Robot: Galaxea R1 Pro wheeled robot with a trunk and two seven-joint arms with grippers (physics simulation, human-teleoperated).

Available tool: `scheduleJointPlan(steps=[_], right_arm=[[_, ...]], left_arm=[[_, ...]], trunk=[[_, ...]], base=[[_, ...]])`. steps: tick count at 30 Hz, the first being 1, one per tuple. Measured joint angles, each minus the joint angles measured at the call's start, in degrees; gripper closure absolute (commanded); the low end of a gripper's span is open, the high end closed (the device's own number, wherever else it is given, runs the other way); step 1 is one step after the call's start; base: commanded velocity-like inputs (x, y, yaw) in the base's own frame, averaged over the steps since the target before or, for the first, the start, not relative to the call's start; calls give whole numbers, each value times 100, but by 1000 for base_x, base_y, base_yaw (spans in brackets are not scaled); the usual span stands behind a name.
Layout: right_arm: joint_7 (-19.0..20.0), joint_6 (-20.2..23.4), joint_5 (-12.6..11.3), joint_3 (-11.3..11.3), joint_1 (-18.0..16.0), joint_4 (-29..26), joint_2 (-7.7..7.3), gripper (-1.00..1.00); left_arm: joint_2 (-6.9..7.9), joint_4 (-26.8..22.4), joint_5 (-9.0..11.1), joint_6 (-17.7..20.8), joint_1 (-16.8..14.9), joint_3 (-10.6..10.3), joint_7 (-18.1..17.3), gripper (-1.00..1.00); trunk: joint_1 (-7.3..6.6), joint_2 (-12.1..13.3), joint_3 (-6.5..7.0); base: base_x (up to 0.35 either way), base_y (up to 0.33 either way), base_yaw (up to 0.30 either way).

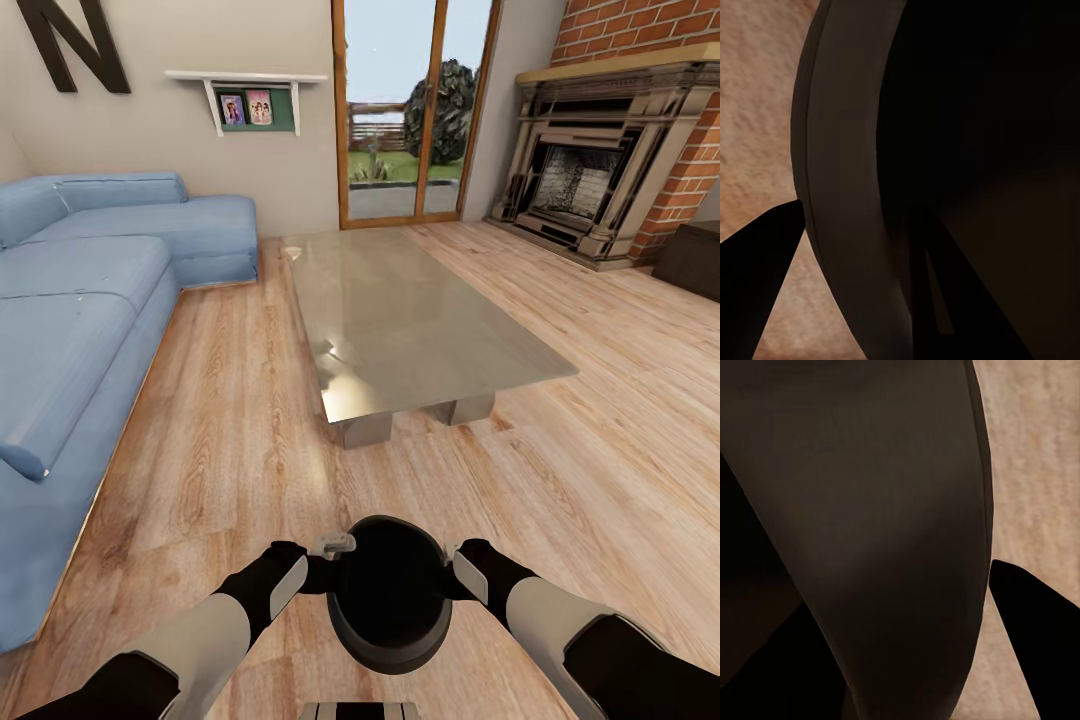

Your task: Place each of the two pumpkins and all three candles from the living room inside a cabinet in the living room (use any cabinet), then make sure every cabinet is closed, and position the cauldron so it is next to a table in the living room.

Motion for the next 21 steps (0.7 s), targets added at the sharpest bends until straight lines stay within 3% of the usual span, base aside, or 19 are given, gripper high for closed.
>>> scheduleJointPlan(steps=[21], right_arm=[[-6,-2,-32,30,0,0,0,100]], left_arm=[[0,-1,-3,0,1,2,0,100]], trunk=[[0,0,0]], base=[[0,0,0]])
